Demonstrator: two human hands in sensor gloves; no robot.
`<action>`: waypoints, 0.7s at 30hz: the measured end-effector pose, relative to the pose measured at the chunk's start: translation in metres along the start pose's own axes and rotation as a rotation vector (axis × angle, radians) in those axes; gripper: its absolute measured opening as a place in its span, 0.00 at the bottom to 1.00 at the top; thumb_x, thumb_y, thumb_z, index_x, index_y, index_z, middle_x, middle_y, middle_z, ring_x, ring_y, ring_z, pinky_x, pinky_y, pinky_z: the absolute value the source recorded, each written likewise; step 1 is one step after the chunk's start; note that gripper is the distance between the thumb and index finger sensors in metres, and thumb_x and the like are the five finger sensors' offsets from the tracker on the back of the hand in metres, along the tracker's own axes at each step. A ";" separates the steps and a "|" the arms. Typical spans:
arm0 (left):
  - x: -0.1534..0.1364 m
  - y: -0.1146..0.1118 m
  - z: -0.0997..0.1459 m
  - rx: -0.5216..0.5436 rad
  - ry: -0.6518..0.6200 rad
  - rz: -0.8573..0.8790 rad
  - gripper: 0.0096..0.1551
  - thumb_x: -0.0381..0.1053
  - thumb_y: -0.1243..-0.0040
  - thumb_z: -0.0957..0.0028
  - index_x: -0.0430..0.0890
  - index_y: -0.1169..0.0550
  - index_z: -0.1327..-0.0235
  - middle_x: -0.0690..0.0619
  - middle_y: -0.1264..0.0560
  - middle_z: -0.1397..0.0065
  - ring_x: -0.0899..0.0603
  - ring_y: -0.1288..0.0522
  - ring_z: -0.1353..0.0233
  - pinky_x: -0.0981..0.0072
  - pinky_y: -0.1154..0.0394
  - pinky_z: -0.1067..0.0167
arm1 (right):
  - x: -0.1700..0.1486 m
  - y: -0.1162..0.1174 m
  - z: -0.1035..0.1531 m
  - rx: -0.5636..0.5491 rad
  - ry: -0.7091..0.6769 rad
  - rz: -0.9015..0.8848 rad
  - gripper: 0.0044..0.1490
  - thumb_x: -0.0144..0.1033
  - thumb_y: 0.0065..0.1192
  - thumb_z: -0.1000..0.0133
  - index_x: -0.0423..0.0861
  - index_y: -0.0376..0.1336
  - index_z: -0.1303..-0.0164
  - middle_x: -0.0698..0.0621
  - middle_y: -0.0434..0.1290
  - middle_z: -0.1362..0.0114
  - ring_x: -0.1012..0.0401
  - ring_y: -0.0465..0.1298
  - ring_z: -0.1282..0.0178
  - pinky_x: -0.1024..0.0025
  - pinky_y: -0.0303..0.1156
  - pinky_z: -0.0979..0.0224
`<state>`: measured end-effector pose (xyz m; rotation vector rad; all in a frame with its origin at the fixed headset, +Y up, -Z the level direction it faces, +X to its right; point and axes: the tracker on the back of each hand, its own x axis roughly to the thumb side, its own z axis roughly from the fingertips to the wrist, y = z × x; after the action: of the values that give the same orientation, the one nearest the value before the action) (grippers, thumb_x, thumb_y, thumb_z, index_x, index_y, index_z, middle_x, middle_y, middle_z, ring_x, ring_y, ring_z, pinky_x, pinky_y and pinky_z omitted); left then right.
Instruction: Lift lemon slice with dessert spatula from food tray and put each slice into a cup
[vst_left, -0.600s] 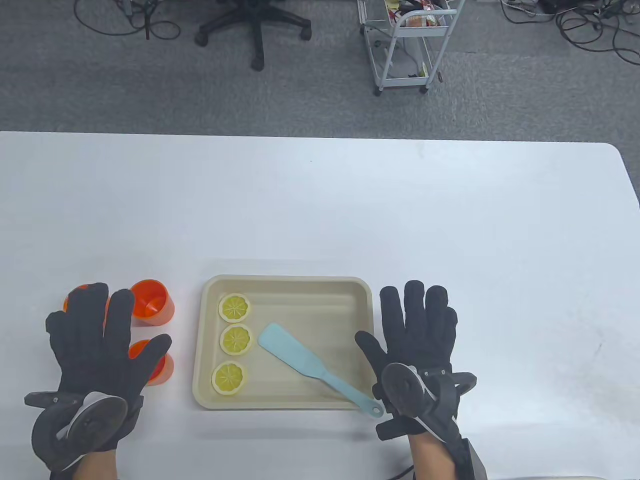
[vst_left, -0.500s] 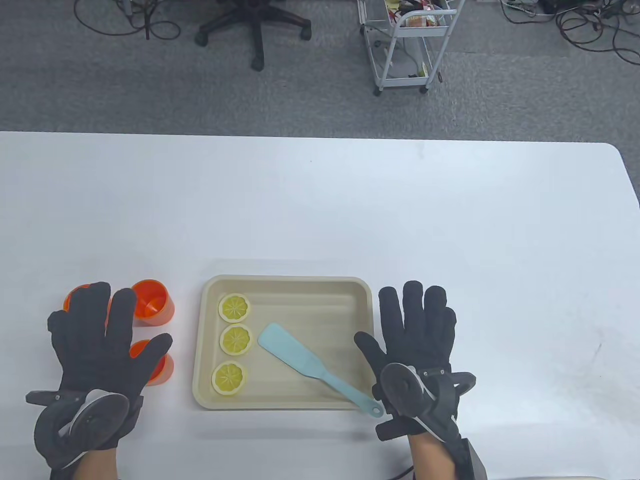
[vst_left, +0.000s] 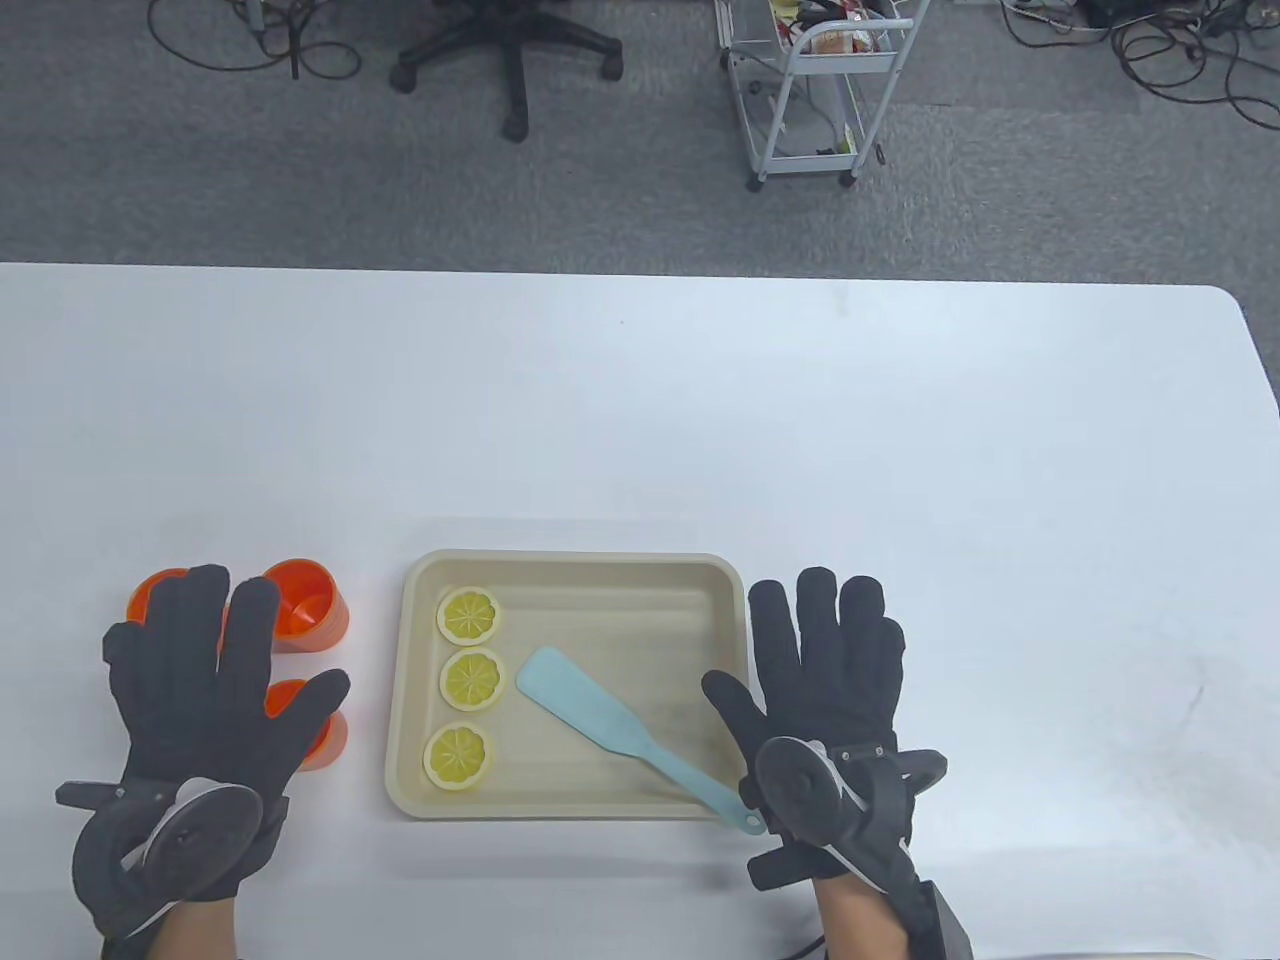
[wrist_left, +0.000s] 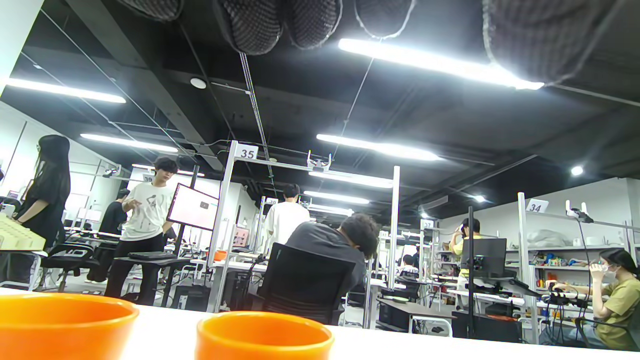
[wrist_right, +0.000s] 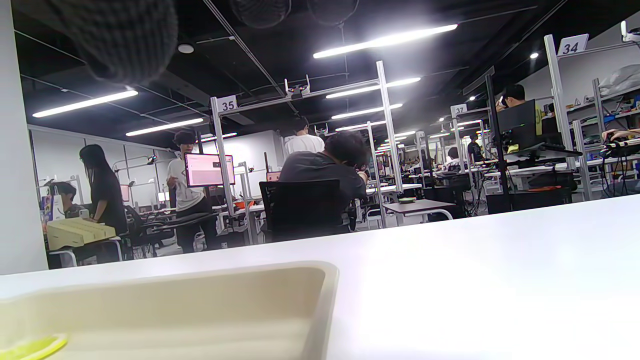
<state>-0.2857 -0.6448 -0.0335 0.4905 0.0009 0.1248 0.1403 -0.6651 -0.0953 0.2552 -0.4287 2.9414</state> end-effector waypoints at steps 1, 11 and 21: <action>0.000 0.000 0.000 -0.004 0.001 -0.003 0.56 0.77 0.42 0.43 0.57 0.50 0.09 0.40 0.51 0.05 0.26 0.48 0.10 0.18 0.51 0.21 | 0.001 0.000 0.001 0.005 -0.002 0.006 0.55 0.64 0.61 0.41 0.56 0.42 0.10 0.45 0.41 0.07 0.39 0.36 0.08 0.33 0.38 0.14; -0.002 -0.005 -0.006 -0.276 -0.042 0.018 0.60 0.76 0.39 0.45 0.54 0.51 0.08 0.41 0.46 0.06 0.26 0.45 0.10 0.18 0.48 0.20 | 0.007 0.000 0.007 0.002 -0.016 0.001 0.54 0.64 0.61 0.40 0.56 0.42 0.11 0.45 0.42 0.07 0.39 0.36 0.08 0.33 0.38 0.14; 0.002 -0.028 -0.011 -0.736 0.076 -0.084 0.71 0.75 0.30 0.52 0.41 0.49 0.08 0.34 0.40 0.09 0.20 0.42 0.14 0.18 0.45 0.23 | 0.007 0.005 0.005 0.049 -0.023 0.006 0.54 0.64 0.60 0.40 0.56 0.42 0.10 0.45 0.43 0.07 0.39 0.37 0.08 0.33 0.38 0.14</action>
<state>-0.2806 -0.6644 -0.0561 -0.2496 0.0488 0.0542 0.1331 -0.6700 -0.0901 0.2948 -0.3610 2.9602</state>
